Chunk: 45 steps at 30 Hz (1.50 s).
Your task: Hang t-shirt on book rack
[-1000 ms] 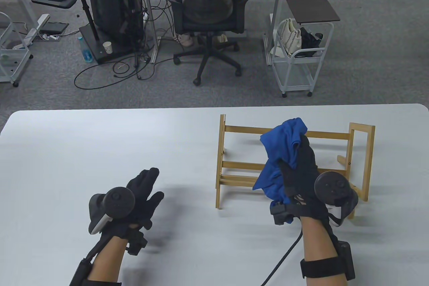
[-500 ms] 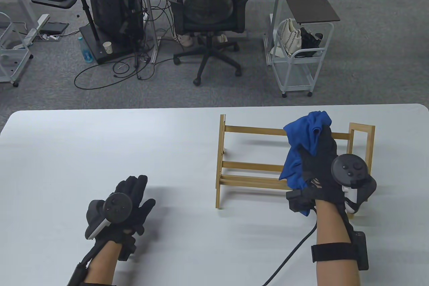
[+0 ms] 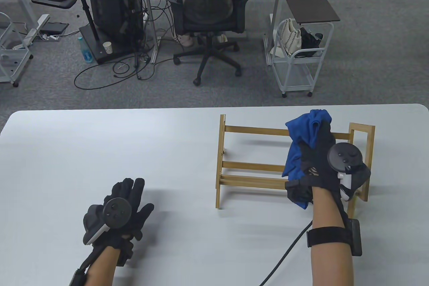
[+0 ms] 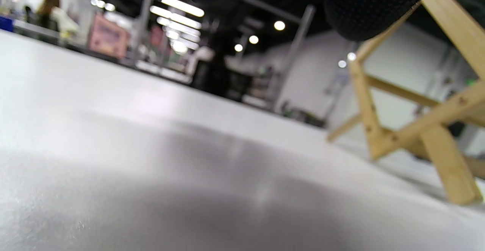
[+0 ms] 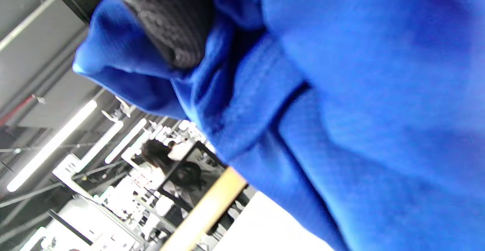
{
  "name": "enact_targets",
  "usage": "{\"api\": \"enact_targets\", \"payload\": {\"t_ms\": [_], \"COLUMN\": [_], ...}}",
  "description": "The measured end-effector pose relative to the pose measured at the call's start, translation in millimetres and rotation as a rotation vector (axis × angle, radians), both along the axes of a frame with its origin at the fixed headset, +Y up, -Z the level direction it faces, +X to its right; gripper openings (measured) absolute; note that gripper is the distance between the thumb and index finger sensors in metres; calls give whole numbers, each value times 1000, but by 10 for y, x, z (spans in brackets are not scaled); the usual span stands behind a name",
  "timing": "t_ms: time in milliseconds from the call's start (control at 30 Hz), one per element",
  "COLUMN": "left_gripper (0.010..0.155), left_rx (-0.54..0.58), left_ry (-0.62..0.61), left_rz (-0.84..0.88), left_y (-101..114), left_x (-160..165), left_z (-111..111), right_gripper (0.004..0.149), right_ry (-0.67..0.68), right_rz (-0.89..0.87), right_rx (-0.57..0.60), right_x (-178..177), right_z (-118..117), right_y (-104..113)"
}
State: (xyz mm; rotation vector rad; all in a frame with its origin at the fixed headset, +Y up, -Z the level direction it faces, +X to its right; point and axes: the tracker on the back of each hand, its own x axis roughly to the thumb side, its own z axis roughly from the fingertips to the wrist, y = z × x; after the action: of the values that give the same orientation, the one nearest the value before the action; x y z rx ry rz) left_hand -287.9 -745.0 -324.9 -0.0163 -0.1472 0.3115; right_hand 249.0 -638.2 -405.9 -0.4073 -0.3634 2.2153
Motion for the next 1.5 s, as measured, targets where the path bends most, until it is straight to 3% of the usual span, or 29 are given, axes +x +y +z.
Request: {"api": "enact_targets", "payload": {"t_ms": [500,767,1267,1500], "left_gripper": [78,78,78,78], "left_rx": [-14,-23,-46,-51], "left_ry": [2,6,6,1], "left_rz": [-1,1,16,15], "left_y": [-34,-27,-30,-39], "left_x": [17,21,18,31], "left_z": [-5,3,6,13], "right_gripper": [76,80,85,81], "right_ry": [-6,26,127,152], "right_rz": [87,100,93,79], "right_rx": [-69,-179,-316,-290], "right_x": [-234,-294,-400,-392], "right_z": [-325,-409,-395,-336], "right_y": [-337,-452,-562,-526]}}
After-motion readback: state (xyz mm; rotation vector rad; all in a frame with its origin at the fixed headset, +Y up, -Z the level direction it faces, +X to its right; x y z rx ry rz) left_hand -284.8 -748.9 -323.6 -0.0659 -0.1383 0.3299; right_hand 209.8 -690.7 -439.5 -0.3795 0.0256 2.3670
